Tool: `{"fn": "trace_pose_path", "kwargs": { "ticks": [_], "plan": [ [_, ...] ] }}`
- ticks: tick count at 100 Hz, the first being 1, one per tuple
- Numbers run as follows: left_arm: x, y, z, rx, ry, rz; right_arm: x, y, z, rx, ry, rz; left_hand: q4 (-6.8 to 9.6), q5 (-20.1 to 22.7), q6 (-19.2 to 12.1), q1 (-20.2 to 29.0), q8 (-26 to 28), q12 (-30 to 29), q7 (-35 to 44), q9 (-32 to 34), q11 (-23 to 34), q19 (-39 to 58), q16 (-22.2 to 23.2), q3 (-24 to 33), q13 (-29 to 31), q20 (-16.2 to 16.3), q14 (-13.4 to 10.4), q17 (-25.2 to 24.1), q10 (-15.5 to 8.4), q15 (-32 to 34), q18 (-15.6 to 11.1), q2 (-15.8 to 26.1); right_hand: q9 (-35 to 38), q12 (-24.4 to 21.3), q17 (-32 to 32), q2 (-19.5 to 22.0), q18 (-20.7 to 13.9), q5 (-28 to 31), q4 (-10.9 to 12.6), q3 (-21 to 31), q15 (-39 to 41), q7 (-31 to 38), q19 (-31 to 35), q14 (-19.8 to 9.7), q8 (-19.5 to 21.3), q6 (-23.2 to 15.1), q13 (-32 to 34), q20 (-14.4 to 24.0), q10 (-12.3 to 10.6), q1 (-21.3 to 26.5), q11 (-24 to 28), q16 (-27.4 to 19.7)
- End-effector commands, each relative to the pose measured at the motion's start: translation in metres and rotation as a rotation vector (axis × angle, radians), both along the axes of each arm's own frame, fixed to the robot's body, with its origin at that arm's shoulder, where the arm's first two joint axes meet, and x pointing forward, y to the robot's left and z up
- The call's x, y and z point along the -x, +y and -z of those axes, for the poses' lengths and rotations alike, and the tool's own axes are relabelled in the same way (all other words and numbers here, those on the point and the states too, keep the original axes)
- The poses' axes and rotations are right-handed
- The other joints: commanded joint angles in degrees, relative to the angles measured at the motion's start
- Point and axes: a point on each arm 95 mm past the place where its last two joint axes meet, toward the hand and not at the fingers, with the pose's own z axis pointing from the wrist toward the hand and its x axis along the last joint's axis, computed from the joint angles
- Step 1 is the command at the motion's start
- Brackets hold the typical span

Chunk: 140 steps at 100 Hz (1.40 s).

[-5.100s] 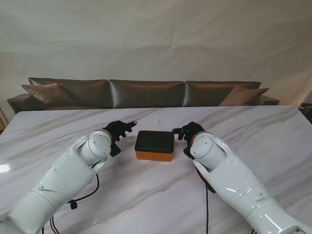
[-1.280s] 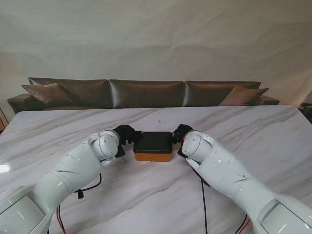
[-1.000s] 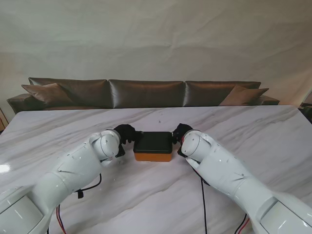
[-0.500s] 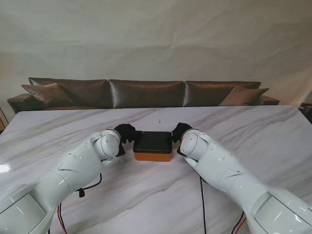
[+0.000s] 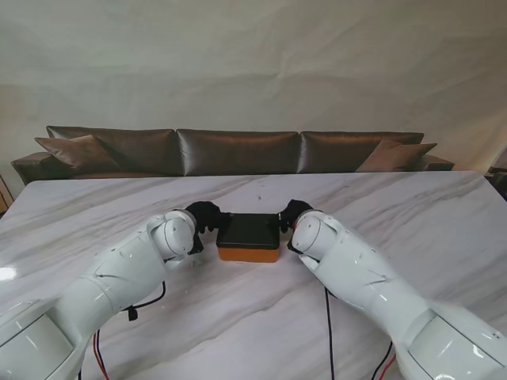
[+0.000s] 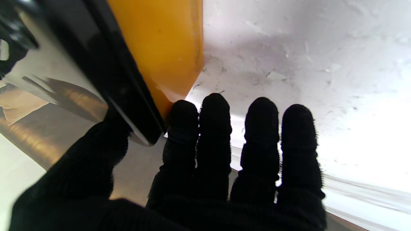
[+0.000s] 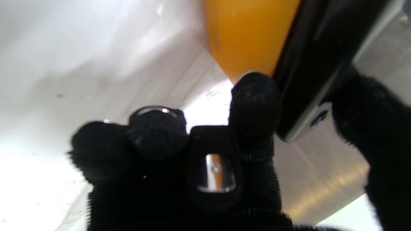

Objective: Refill a tissue box and feed the first sheet

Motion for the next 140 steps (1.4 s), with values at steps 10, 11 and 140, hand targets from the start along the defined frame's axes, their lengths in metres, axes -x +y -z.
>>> {"fn": "trace_pose_path", "kwargs": {
  "ticks": [10,11,140],
  "plan": [
    [0.011,-0.007,0.019,-0.010,0.049,0.023,0.018,-0.008,0.012,0.040,0.066,-0.029,0.83,-1.6,-11.1,8.7,0.6,0.8,0.3,1.3,2.0,20.3,0.8,7.0,2.1,0.3,-1.0,0.1,-2.1,1.0,-2.0,-8.6,3.1,1.0,0.9,13.9,-2.8,-2.9,5.6,-13.7,-0.1,-12.1,3.1,-3.2,9.1,-1.6,2.1,-1.2,-6.8,4.9,-5.3,-1.1],
    [0.011,-0.007,0.018,-0.010,0.048,0.023,0.018,-0.008,0.011,0.041,0.064,-0.028,0.82,-1.6,-11.1,8.8,0.6,0.8,0.3,1.3,2.0,20.3,0.8,7.0,2.1,0.3,-1.0,0.1,-2.1,1.0,-2.0,-8.6,3.0,1.0,0.9,14.0,-2.7,-3.2,5.7,-13.9,-0.1,-12.2,3.1,-3.2,9.1,-1.5,2.1,-1.2,-6.8,4.9,-5.4,-1.1],
    [0.017,-0.008,0.012,-0.014,0.034,0.021,0.034,0.001,-0.036,-0.033,-0.048,0.030,0.40,-1.4,-11.3,8.7,0.2,0.6,0.1,1.4,1.7,20.4,0.8,7.2,2.1,0.3,-1.0,0.2,-2.2,0.9,-2.0,-8.7,-3.7,-1.1,-3.1,7.9,1.2,-18.8,-4.7,-0.4,-6.3,3.4,0.9,2.2,9.0,-4.6,1.7,-1.7,-3.0,12.1,-14.5,-2.5]
  ]
}}
